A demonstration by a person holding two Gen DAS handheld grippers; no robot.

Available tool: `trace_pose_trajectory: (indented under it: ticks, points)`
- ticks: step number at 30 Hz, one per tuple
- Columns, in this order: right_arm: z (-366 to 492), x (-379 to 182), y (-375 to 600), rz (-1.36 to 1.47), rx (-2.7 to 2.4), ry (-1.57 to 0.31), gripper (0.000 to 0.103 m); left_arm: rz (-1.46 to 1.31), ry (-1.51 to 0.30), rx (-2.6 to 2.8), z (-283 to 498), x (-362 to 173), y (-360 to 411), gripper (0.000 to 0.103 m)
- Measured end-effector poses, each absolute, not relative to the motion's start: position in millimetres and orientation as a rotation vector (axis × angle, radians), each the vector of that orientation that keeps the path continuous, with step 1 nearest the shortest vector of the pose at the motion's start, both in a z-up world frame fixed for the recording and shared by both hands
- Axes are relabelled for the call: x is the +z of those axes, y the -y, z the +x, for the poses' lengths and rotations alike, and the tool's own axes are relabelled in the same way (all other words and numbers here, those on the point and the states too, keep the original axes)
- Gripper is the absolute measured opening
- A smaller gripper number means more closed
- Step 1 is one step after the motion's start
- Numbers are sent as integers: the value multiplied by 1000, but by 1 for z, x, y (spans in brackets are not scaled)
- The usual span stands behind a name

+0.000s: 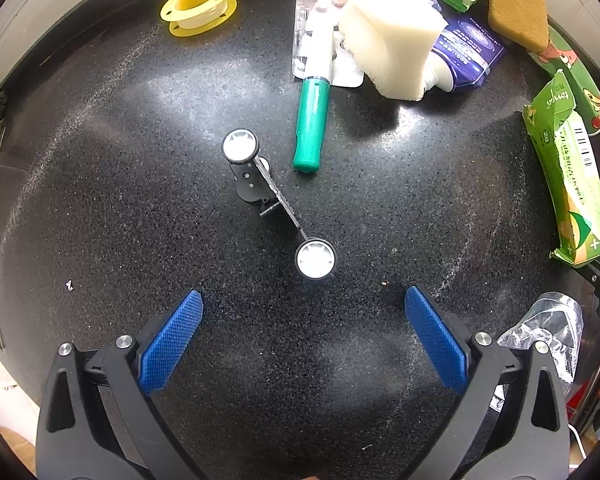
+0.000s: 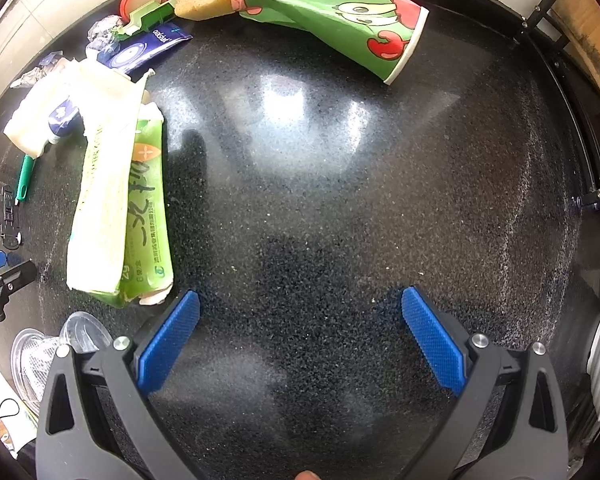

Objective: Collect trash

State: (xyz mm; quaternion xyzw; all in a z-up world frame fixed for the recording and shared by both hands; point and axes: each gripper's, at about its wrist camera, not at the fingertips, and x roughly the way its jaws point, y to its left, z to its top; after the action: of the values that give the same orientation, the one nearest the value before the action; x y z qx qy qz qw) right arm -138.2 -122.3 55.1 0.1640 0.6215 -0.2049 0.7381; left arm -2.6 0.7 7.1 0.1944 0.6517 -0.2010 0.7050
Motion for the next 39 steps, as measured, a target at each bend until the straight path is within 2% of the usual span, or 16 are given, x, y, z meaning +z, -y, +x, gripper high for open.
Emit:
trace_pose_trajectory:
  ticks: [39]
  points:
    - [-147, 55, 123, 363, -451, -1359, 98, 426, -1431, -451, -5, 10, -3, 98]
